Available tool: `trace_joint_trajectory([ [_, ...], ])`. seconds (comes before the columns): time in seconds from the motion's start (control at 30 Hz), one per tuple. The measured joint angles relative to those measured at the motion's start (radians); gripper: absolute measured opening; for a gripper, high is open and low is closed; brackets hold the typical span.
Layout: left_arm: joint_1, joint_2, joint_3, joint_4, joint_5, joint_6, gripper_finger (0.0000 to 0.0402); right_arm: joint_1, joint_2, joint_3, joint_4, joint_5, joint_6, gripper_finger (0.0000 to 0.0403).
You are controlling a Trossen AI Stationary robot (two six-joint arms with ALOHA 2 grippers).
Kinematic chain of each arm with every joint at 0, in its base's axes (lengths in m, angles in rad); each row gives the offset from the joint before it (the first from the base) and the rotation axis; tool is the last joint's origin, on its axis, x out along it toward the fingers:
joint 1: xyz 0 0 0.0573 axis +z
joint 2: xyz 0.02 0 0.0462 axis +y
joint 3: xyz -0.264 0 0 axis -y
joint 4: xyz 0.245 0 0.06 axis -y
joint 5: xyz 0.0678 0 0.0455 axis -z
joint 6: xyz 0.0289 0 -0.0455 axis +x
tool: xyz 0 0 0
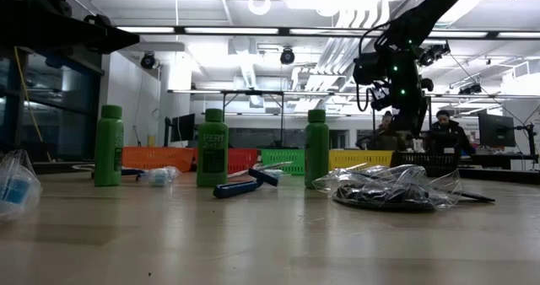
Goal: Pick & Place Travel size toiletries
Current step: Put the black hair comb into the yellow bin
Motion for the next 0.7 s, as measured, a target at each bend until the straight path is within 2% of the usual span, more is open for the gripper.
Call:
trace_joint_trajectory([
  [0.23, 0.0, 0.0, 0.0, 0.0, 0.0, 0.0, 0.0397, 0.005, -0.009, 0.0, 0.028, -0.006, 0.0, 0.0124],
  [0.4, 0.0, 0.0, 0.0, 0.0, 0.0, 0.0, 0.0397, 0.035, -0.102, 0.0, 0.088, -0.011, 0.017, 0.013],
  [0.47, 0.0, 0.0, 0.0, 0.0, 0.0, 0.0, 0.0397, 0.056, -0.142, 0.0, 0.09, -0.043, 0.067, 0.013],
  [0.57, 0.0, 0.0, 0.0, 0.0, 0.0, 0.0, 0.0397, 0.093, -0.195, 0.0, 0.089, -0.161, 0.228, 0.0129],
  [0.7, 0.0, 0.0, 0.0, 0.0, 0.0, 0.0, 0.0397, 0.143, -0.23, 0.0, 0.093, -0.452, 0.431, 0.013],
])
